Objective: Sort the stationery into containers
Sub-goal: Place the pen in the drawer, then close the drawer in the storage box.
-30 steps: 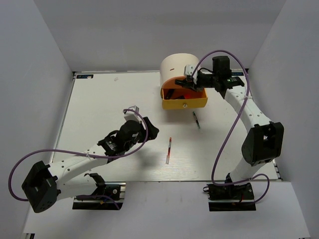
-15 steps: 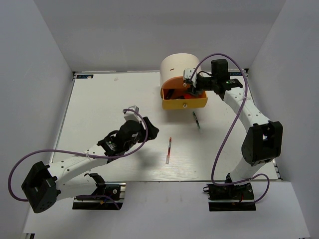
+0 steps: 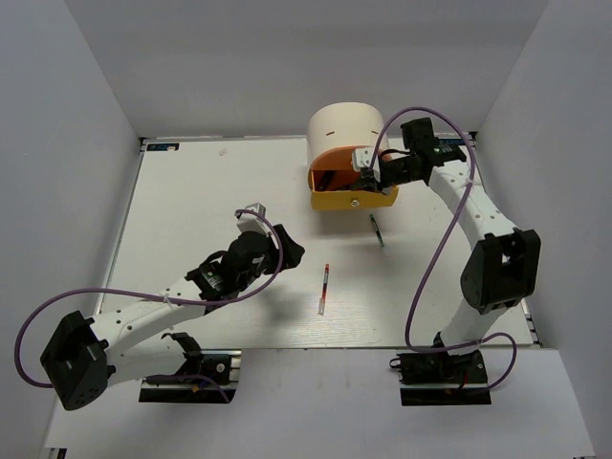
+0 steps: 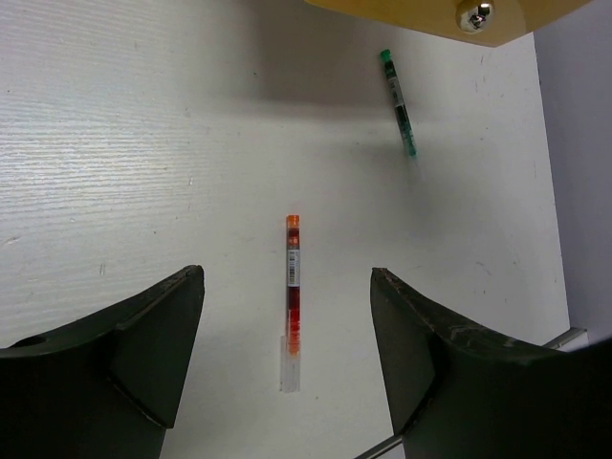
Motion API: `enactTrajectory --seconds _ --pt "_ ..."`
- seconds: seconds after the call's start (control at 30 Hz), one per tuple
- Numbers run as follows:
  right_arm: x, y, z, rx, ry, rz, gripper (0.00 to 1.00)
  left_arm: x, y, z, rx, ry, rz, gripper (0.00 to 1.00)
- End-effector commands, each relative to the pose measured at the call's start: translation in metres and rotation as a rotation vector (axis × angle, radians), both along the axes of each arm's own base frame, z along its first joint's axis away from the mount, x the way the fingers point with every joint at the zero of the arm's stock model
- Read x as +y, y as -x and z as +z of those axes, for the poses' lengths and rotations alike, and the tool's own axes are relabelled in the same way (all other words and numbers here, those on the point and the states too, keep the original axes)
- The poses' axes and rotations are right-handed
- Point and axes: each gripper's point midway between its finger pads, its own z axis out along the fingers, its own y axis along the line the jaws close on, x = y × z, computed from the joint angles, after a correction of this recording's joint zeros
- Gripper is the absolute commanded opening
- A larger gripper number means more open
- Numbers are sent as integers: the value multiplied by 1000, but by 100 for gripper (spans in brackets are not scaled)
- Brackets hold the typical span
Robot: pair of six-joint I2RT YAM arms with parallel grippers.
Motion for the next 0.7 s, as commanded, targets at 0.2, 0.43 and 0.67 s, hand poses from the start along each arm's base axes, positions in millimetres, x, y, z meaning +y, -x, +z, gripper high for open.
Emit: enactTrajectory --seconds 0.2,0.43,0.67 --pt "-2 -7 -35 -27 125 -49 0 2 -1 8 -25 20 8 80" --pt "-2 -35 -62 -41 166 -238 0 -3 -3 10 -24 14 -4 80" --pt "-4 -67 -45 -157 105 -412 0 -13 -4 -2 17 -16 -43 80"
